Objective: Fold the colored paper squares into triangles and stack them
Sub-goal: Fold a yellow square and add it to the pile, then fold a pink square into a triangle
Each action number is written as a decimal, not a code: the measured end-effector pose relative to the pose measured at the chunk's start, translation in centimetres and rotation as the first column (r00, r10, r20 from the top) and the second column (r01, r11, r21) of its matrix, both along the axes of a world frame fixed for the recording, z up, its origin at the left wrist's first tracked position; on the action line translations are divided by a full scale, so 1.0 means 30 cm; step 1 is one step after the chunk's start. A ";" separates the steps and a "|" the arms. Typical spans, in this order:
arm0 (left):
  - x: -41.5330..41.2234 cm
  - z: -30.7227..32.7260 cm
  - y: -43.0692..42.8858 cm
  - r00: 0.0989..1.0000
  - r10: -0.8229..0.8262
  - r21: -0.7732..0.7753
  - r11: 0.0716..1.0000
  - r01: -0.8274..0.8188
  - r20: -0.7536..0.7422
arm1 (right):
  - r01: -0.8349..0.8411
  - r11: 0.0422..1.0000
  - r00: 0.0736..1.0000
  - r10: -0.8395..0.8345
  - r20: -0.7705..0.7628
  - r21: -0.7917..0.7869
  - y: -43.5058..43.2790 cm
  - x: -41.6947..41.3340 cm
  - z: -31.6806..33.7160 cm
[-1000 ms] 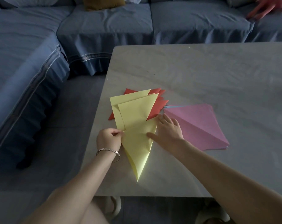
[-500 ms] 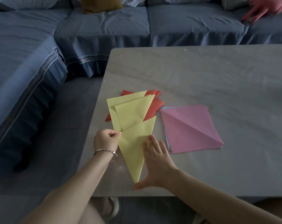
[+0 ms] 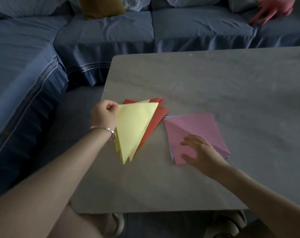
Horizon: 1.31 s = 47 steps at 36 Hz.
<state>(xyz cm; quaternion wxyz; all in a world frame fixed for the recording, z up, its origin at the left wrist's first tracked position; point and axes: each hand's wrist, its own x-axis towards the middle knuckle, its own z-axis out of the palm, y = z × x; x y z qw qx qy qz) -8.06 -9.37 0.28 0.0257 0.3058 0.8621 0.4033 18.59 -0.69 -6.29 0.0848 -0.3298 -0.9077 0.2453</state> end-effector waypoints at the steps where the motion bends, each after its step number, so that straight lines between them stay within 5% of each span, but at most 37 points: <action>1: -0.016 0.009 0.017 1.000 -0.003 -0.008 1.000 0.003 -0.014 | 0.001 1.000 1.000 -0.001 0.028 0.009 0.018 0.017 0.009; 4: -0.030 0.016 0.049 0.996 -0.034 -0.126 0.992 0.024 -0.078 | -0.052 0.997 0.989 0.044 0.138 0.051 0.063 0.060 0.018; 6: -0.009 0.008 0.055 0.959 -0.097 -0.252 0.967 0.028 -0.265 | -0.113 0.990 0.974 0.094 0.205 0.083 0.081 0.078 0.011; 9: 0.089 -0.020 0.058 0.904 -0.239 -0.253 0.955 0.153 -0.355 | -0.179 0.979 0.957 0.150 0.246 0.099 0.101 0.092 0.004; 11: 0.188 -0.045 0.059 0.923 -0.334 -0.227 0.930 0.290 -0.189 | -0.242 0.955 0.951 0.199 0.236 0.169 0.112 0.097 -0.009; 13: 0.291 -0.079 0.058 0.917 -0.377 -0.238 0.886 0.398 0.131 | -0.267 0.931 0.951 0.214 0.224 0.248 0.123 0.096 -0.020; 17: 0.448 -0.136 0.056 0.780 -0.237 -0.234 0.868 0.437 0.578 | -0.284 0.914 0.952 0.235 0.195 0.288 0.117 0.091 -0.016; 26: 0.475 -0.134 0.067 0.806 -0.206 -0.150 0.928 0.341 0.554 | -0.134 0.989 0.991 0.134 0.015 0.059 0.123 0.097 0.005; 31: 0.433 -0.124 0.072 0.809 -0.165 -0.087 0.963 0.257 0.564 | 0.087 0.983 0.991 -0.068 -0.118 0.163 0.080 0.096 0.005; 35: 0.409 -0.099 0.071 0.601 -0.106 0.047 0.992 0.114 0.792 | 0.124 0.971 0.945 -0.053 -0.323 0.204 0.035 0.101 0.032; 37: 0.393 -0.085 0.078 0.416 -0.049 0.037 0.999 0.038 0.908 | -0.014 0.990 0.933 0.064 -0.353 0.142 0.018 0.114 0.044; 39: 0.366 -0.072 0.082 0.334 -0.035 0.025 0.999 0.036 0.942 | -0.178 0.973 0.922 0.218 -0.321 0.150 0.011 0.133 0.051; 44: 0.289 -0.071 0.077 0.631 -0.046 -0.062 0.987 0.149 0.774 | -0.314 0.941 0.890 0.338 -0.305 0.127 0.006 0.155 0.091; 47: 0.283 -0.066 0.059 0.693 -0.125 -0.019 0.980 0.197 0.710 | -0.226 0.970 0.913 0.241 -0.329 0.084 0.005 0.153 0.105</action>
